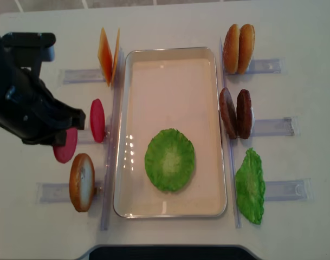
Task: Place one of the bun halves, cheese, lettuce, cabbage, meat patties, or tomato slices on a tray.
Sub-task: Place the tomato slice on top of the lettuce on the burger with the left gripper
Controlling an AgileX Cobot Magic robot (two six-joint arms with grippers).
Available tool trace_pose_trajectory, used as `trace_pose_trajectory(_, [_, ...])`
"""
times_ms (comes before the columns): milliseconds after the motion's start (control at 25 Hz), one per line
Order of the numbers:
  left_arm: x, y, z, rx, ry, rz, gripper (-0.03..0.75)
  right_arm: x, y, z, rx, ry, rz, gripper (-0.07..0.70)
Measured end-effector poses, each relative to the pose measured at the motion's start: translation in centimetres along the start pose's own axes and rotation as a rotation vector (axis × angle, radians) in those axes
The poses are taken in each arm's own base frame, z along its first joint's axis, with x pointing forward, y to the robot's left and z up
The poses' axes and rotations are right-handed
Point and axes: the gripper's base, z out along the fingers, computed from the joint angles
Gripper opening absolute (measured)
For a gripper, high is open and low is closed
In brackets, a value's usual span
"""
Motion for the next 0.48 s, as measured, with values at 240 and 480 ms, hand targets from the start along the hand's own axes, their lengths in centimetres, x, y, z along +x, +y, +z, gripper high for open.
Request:
trace_pose_trajectory(240, [-0.1, -0.5, 0.1, 0.061, -0.042, -0.015, 0.046, 0.0, 0.0, 0.0, 0.0, 0.0, 0.0, 0.303])
trace_pose_trajectory(480, [-0.4, -3.2, 1.0, 0.128, -0.068, 0.019, 0.046, 0.0, 0.0, 0.0, 0.0, 0.0, 0.0, 0.303])
